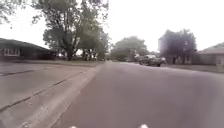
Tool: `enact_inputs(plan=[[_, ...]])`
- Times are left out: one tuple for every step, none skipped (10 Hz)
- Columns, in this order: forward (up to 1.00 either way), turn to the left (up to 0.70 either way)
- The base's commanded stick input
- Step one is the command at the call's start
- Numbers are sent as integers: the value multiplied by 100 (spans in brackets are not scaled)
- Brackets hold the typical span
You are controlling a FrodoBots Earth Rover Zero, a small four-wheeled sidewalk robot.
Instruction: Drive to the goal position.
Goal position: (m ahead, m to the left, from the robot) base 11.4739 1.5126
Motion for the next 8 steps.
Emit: enact_inputs(plan=[[100, 0], [100, 0], [100, 0], [100, 0], [100, 0], [100, 0], [100, 0], [100, 0]])
